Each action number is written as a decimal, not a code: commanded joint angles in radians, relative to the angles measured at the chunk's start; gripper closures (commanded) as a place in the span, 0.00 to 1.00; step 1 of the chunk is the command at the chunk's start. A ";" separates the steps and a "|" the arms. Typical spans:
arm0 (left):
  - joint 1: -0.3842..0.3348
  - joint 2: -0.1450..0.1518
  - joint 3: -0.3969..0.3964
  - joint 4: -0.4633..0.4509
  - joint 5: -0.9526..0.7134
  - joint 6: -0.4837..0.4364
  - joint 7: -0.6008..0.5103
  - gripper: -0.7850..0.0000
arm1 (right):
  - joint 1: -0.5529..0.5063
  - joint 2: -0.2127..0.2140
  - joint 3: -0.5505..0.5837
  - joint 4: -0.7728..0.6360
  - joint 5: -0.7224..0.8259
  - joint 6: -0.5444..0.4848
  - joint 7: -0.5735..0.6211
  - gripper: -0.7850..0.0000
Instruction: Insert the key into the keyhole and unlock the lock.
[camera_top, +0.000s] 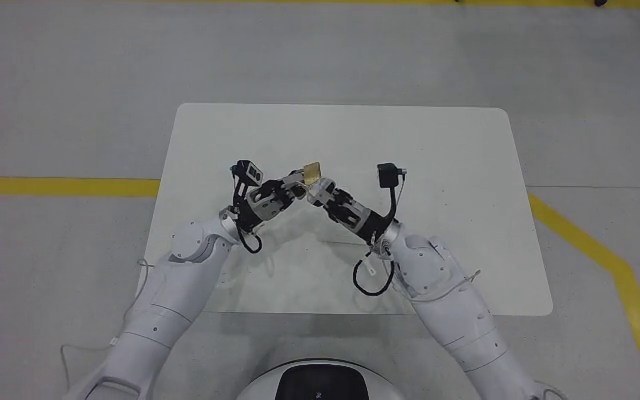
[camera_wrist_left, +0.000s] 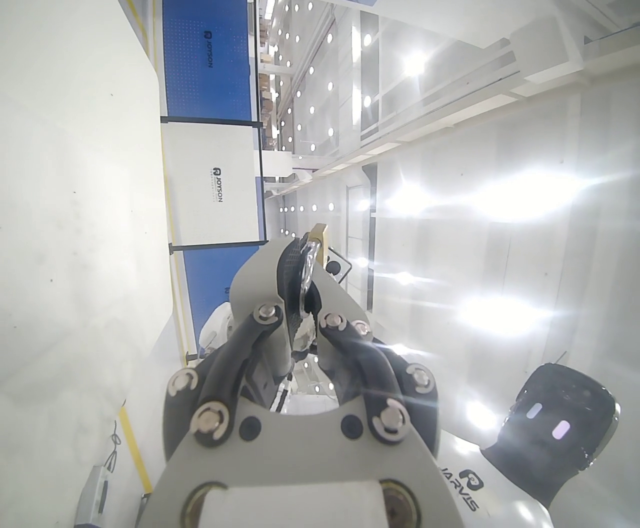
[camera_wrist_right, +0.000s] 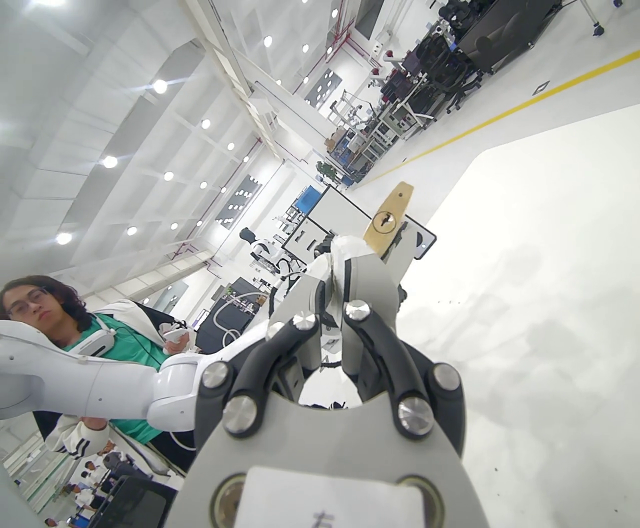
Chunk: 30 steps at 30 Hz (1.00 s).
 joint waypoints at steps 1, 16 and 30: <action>-0.002 0.001 -0.003 0.002 0.017 -0.006 0.001 1.00 | 0.000 0.000 0.006 0.004 0.048 -0.009 0.010 1.00; 0.001 0.013 -0.012 -0.041 0.214 -0.106 -0.017 1.00 | 0.025 0.003 0.125 0.052 0.266 0.155 -0.057 1.00; -0.010 0.017 0.002 -0.069 0.298 -0.083 -0.001 1.00 | 0.086 -0.017 0.037 0.087 0.274 0.202 0.060 1.00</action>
